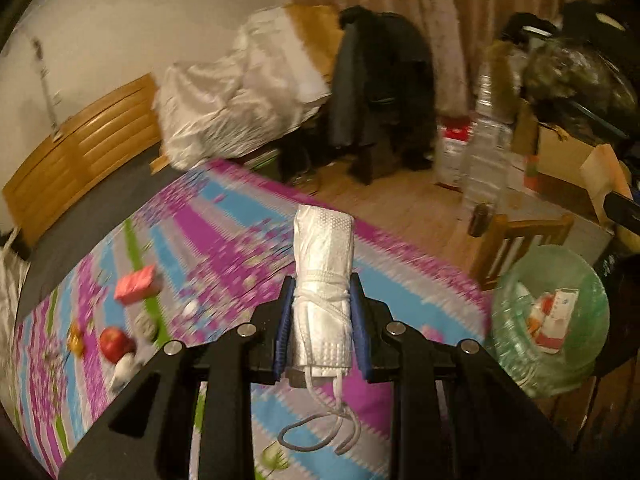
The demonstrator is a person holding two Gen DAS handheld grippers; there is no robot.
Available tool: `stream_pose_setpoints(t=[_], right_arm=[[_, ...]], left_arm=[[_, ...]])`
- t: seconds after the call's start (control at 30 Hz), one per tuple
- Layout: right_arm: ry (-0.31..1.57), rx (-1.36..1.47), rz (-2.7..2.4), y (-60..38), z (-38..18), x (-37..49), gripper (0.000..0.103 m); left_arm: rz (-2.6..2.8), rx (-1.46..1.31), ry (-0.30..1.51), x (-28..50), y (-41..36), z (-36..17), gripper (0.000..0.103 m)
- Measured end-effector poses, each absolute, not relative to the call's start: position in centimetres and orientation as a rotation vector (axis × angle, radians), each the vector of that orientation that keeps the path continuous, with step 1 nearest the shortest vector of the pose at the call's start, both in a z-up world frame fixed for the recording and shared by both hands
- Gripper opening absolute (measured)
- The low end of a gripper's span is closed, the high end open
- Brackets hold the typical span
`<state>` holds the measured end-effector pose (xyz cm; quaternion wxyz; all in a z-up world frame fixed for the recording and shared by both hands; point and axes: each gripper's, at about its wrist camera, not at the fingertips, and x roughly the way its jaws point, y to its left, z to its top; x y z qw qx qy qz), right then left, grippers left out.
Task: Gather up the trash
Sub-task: 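Carry the white cloth and pink sponge over the green bin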
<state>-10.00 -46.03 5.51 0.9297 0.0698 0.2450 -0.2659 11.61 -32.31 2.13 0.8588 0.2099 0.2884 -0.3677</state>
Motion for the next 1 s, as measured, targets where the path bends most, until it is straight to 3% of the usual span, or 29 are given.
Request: stream_pose_setpoints(t=[0.6, 1.0], right_arm=[[0.585, 0.286, -0.839, -58.5, 3.6, -19.6, 0.027], [0.680, 0.373, -0.870, -60.5, -0.8, -22.2, 0.027]], left_arm=[[-1.065, 0.653, 0.537, 3.3, -49.2, 1.3, 0.025], [-1.172, 0.748, 0.601, -1.1, -53.5, -2.0, 0.025]])
